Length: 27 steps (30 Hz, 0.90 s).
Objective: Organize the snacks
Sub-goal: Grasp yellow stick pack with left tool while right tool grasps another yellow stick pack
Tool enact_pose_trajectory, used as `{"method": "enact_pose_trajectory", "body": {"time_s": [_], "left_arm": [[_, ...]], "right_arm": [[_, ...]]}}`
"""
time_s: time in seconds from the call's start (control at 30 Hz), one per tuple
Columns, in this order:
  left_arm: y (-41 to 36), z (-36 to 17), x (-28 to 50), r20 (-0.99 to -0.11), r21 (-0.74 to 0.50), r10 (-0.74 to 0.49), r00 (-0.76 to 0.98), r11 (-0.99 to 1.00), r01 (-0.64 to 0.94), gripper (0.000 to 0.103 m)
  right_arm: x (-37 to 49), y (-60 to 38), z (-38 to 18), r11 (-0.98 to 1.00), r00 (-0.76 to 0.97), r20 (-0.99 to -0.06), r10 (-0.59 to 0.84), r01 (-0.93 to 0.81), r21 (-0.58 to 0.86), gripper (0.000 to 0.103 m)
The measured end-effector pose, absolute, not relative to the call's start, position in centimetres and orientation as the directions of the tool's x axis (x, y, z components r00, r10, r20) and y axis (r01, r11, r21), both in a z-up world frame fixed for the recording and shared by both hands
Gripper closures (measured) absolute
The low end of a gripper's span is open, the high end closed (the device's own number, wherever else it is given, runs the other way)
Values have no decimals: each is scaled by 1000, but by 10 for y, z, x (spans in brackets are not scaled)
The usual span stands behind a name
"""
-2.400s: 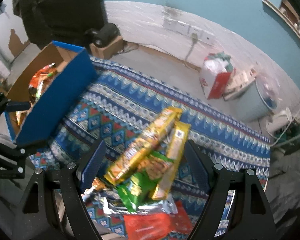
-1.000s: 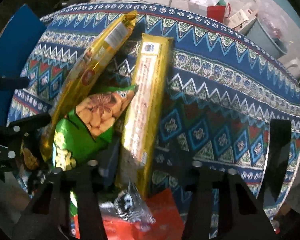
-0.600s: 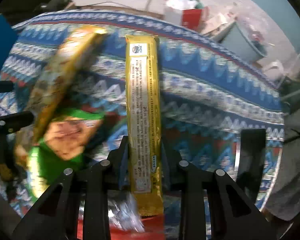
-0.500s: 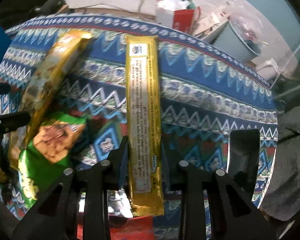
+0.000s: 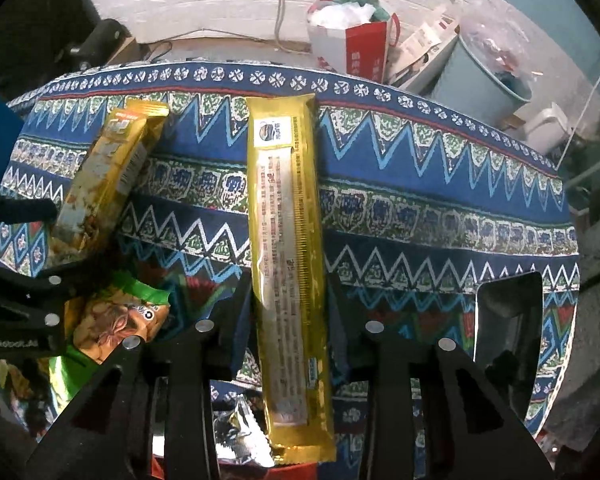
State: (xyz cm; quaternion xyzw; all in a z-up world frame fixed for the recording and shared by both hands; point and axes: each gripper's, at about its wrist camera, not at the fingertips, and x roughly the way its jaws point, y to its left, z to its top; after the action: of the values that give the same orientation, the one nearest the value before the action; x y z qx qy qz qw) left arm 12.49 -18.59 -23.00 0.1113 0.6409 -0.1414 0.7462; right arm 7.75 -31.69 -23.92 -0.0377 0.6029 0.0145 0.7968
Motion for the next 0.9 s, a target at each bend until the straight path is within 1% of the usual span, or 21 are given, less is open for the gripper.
{"method": "enact_pose_trajectory", "body": {"time_s": [0.03,0.07,0.1,0.13,0.2,0.37,0.53,0.77,0.8,0.9], "left_arm": [[-184,-229,121,-987,-22,-79,143,932,363,28],[-185,-228,118,-986,-24,-85,146,926,376,42],[-188,-228,117,-986,-23,-87,143,918,397,60],[-189,-227,116,-987,-18,-82,139,911,413,70],[-191,-226,115,-987,13,-58,150,901,433,72],[-181,-212,106,-982,28,-57,179,897,442,72],[-169,-187,97,-969,65,-50,242,892,446,72],[-151,-160,81,-954,87,-54,294,891,447,72],[-148,-156,78,-952,91,-54,302,890,447,72],[-147,-150,72,-946,100,-54,320,889,446,72]], "right_arm": [[76,-315,-240,997,273,-962,-24,-69,-45,70],[75,-314,-242,996,272,-962,-27,-71,-48,70],[73,-313,-243,996,271,-962,-31,-74,-53,70],[71,-312,-245,995,268,-963,-34,-79,-57,70],[70,-311,-245,994,272,-962,-41,-90,-67,72],[67,-309,-238,992,279,-959,-43,-101,-74,72],[60,-304,-219,989,311,-949,-51,-116,-92,72],[54,-295,-192,987,352,-935,-45,-127,-96,73],[53,-293,-188,987,359,-932,-46,-129,-98,76],[49,-287,-177,987,371,-928,-32,-133,-87,76]]}}
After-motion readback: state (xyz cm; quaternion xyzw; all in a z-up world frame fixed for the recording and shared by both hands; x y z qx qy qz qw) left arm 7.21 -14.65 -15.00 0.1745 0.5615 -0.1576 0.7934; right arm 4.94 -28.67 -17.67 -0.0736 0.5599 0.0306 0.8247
